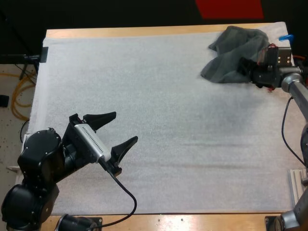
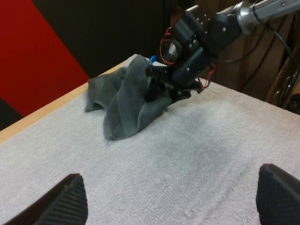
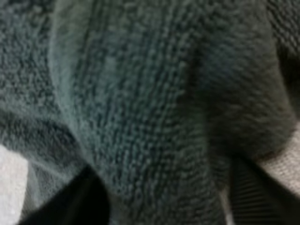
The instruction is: Pick towel from pile fold and stack
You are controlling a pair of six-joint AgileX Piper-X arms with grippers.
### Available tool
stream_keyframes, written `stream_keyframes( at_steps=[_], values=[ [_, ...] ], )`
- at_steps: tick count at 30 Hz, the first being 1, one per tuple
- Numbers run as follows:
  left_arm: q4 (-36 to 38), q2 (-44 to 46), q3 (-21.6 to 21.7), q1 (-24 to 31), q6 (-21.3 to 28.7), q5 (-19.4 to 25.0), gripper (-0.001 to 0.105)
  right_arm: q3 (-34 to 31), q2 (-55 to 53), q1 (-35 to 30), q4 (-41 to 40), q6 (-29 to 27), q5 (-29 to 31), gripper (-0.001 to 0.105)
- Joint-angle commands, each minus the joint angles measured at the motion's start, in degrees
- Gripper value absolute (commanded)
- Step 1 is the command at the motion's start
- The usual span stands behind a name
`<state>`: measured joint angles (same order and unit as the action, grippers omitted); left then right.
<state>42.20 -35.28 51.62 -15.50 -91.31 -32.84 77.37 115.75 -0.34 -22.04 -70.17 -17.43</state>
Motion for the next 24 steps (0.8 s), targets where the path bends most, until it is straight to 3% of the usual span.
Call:
stream_keyframes(
  at_steps=[1, 2, 4, 5, 10, 19, 24],
  values=[
    [-0.1, -0.02, 0.48, -0.31, -0.13, 0.1, 0.072, 0.65, -0.29, 0.05, 0.76, 1.44, -1.97, 0.033],
    [-0.1, -0.02, 0.48, -0.31, -0.13, 0.1, 0.072, 0.65, -0.32, 0.05, 0.84, 1.51, -3.01, 0.028],
    [-0.1, -0.02, 0.48, -0.31, -0.13, 0.1, 0.072, 0.65, -0.94, 0.05, 0.84, 1.5, -5.63, 0.004],
    [-0.1, -0.02, 0.48, -0.31, -0.13, 0.1, 0.072, 0.65, -1.22, 0.05, 0.84, 1.5, -6.27, -0.001],
    [-0.1, -0.02, 0.48, -0.31, -0.13, 0.1, 0.071, 0.65, -6.44, 0.05, 0.33, -0.12, -7.31, 0.0],
    [-0.1, -0.02, 0.48, -0.31, -0.13, 0.1, 0.071, 0.65, -22.32, 0.05, 0.34, -10.98, -6.9, 0.0],
    [-0.1, -0.02, 0.48, -0.31, -0.13, 0.1, 0.071, 0.65, -30.2, 0.05, -3.27, -11.23, -9.01, 0.0]
  ],
)
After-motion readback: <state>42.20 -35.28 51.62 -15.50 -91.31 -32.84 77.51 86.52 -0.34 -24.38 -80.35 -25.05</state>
